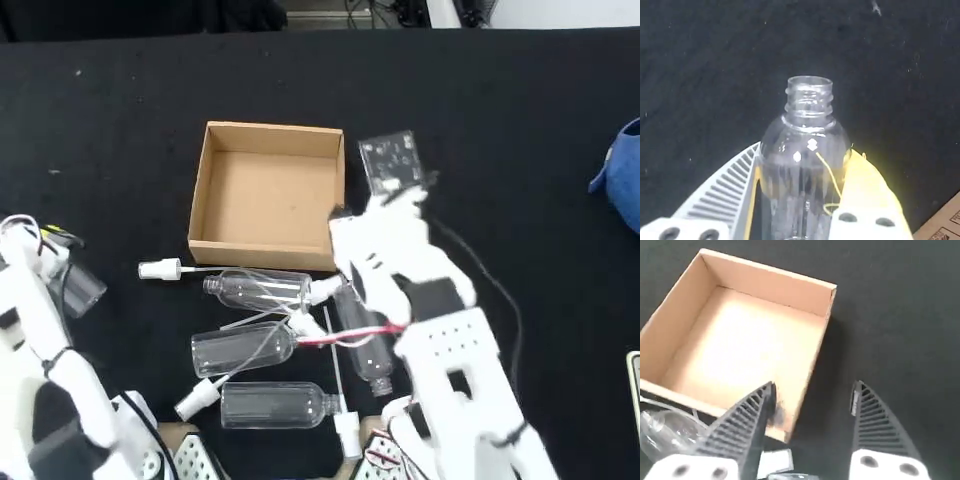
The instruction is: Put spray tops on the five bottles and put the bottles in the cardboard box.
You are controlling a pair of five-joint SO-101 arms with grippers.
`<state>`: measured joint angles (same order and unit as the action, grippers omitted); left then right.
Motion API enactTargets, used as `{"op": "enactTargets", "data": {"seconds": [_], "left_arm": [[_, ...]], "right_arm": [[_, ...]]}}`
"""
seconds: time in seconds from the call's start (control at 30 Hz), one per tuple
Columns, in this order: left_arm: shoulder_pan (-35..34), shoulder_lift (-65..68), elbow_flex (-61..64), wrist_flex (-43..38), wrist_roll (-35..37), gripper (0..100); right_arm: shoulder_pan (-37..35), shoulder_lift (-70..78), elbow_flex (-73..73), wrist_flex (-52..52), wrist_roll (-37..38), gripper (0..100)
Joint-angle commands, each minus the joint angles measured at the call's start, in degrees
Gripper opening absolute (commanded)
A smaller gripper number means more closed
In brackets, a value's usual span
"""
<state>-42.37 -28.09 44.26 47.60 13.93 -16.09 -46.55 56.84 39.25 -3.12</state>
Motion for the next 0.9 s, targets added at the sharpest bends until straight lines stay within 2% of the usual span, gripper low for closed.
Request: {"op": "enactTargets", "data": {"seconds": [0.0, 0.1, 0.37, 0.87], "left_arm": [[-0.13, -6.24, 1.27, -1.05, 1.85, 3], [-0.13, -7.38, 1.89, -1.05, 1.93, 3], [-0.13, -8.00, 2.15, -1.05, 1.93, 3], [-0.22, -8.09, 2.42, -1.05, 1.93, 4]], "right_arm": [[-1.67, 7.87, -5.93, -4.04, -3.60, 21.6], [-1.32, 14.64, -7.16, -6.68, -6.95, 21.6], [-0.88, 26.07, -7.69, -14.07, -8.88, 21.6], [1.14, 36.35, -7.78, -16.00, -8.26, 21.0]]}}
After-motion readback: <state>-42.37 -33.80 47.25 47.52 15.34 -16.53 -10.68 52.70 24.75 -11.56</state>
